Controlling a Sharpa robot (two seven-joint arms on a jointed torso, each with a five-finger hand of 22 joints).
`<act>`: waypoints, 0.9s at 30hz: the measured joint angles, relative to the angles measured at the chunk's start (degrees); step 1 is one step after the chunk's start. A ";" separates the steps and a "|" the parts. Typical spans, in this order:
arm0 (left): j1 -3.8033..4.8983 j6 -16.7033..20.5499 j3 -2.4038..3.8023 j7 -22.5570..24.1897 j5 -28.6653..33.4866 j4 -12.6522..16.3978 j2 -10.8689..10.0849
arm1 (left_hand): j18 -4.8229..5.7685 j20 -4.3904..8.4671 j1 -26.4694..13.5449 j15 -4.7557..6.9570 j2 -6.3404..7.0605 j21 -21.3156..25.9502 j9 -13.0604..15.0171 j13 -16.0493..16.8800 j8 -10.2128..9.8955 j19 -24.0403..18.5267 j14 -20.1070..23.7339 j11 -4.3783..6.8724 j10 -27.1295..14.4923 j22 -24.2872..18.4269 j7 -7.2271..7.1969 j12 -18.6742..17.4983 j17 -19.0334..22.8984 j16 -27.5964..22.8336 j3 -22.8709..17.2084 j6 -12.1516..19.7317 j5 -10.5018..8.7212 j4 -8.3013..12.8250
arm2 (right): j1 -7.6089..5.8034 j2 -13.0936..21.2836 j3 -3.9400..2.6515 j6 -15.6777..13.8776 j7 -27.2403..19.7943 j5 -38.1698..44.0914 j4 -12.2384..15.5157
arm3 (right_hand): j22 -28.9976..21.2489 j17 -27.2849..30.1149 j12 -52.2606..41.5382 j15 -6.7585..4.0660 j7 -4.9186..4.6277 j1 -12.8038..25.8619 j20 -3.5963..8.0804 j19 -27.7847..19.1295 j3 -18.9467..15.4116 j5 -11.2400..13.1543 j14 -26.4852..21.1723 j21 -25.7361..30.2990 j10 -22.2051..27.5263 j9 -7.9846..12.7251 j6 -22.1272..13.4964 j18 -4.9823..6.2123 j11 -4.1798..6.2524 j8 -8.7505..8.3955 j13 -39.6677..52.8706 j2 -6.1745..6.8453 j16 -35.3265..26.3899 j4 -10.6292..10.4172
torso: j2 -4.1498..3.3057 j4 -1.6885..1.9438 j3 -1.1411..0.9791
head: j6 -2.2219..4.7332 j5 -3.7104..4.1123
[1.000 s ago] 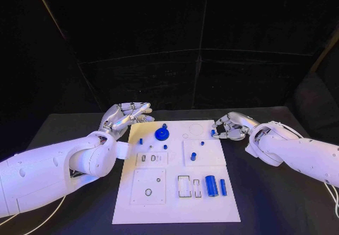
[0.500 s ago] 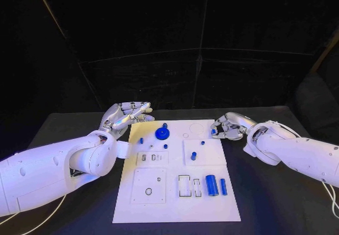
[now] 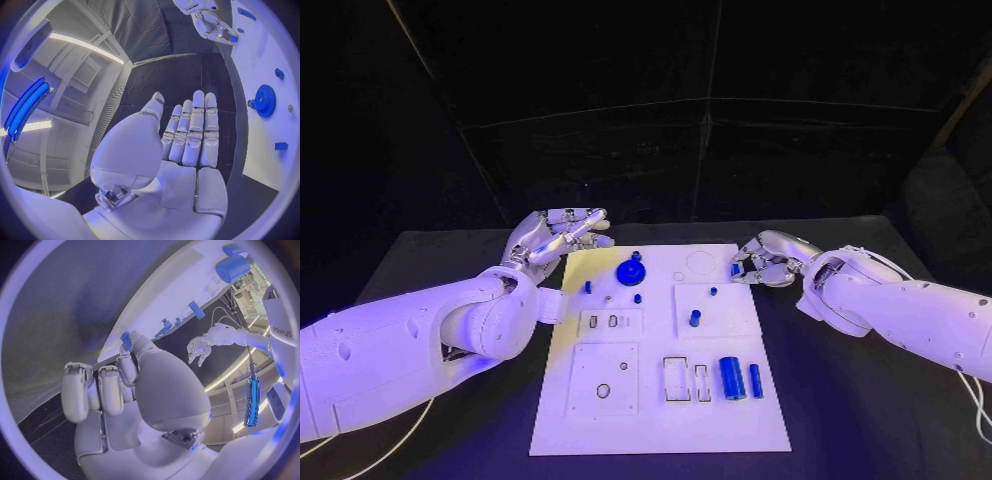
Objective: Assemble the parts on the task board
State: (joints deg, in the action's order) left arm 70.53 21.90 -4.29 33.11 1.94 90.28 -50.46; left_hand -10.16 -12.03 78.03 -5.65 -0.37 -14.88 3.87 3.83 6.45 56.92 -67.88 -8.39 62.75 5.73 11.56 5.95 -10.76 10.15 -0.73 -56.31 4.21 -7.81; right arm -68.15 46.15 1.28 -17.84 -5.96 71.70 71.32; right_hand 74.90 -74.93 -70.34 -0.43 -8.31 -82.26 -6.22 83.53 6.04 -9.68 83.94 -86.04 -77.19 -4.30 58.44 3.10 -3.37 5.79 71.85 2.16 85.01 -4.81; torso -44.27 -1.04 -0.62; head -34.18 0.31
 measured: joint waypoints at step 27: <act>0.00 0.00 0.00 -0.08 0.00 0.09 -0.31 | 0.00 0.00 0.00 0.00 0.00 0.00 0.00 0.00 0.00 0.00 0.00 0.00 0.00 -0.06 0.21 -0.20 -0.06 0.00 0.00 -0.21 0.00 0.00 | -0.13 2.07 -0.07 -7.19 2.60 0.17 9.33 | 0.00 0.01 -1.32 -1.32 1.05 -0.82 1.21 0.43 5.37 2.00 0.10 -0.23 -1.54 0.01 3.30 -0.92 1.55 1.36 1.34 -2.84 0.01 2.32 | 0.11 0.00 0.07 | -0.05 -0.08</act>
State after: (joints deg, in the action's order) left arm 70.53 21.91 -4.29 33.04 1.94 90.37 -50.77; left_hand -10.16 -12.03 78.03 -5.65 -0.37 -14.88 3.87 3.83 6.45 56.92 -67.88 -8.39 62.75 5.67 11.78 5.75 -10.83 10.15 -0.73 -56.52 4.21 -7.81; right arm -68.28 48.22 1.21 -25.03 -3.36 71.88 80.64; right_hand 74.90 -74.92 -71.66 -1.76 -7.27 -83.08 -5.01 83.96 11.41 -7.68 84.04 -86.27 -78.73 -4.29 61.73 2.18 -1.82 7.15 73.19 -0.68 85.01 -2.49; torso -44.17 -1.04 -0.55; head -34.23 0.24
